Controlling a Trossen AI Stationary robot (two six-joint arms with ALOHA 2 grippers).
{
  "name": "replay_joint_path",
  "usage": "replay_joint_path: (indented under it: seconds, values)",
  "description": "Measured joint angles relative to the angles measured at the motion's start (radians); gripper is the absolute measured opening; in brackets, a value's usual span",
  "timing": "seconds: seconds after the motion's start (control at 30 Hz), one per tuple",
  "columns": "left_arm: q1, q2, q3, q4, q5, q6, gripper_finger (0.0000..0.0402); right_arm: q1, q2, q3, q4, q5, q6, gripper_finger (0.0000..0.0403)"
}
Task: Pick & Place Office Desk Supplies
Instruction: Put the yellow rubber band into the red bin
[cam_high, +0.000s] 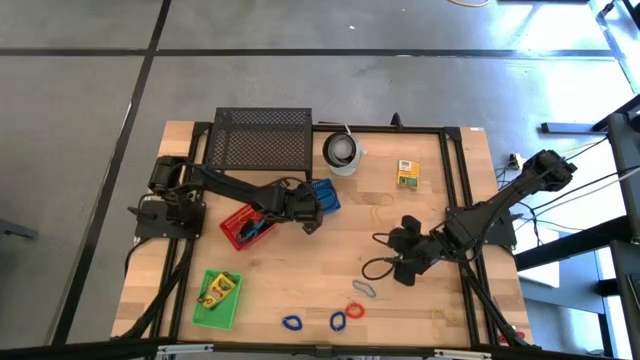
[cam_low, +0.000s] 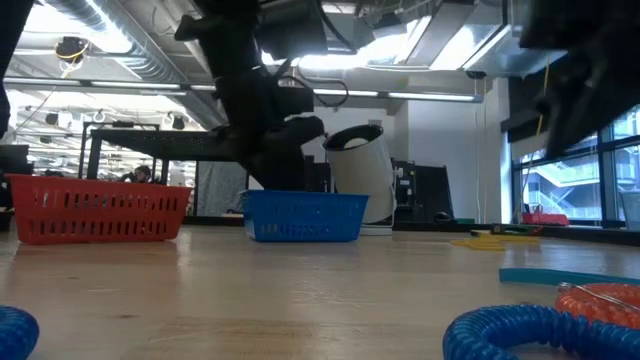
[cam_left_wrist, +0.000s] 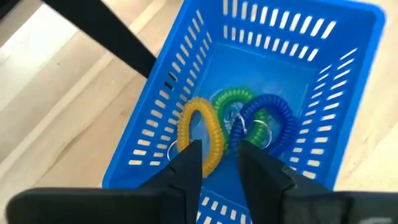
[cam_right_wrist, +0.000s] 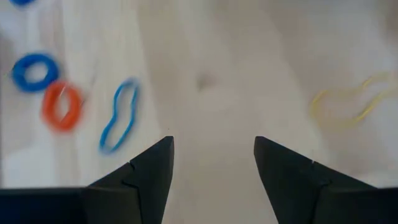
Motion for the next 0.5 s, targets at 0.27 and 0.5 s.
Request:
replay_joint_path:
  seconds: [0.27, 0.5]
  values:
    - [-0.001, 0.0, 0.079, -0.007, 0.0, 0.103, 0.0125, 0.065, 0.0, -0.074, -0.003, -0.382, 0.281, 0.0224]
    - [-0.007, -0.001, 0.163, -0.08, 0.0, 0.148, 0.0139, 0.164, 0.0, -0.093, -0.003, -0.627, 0.459, 0.0224]
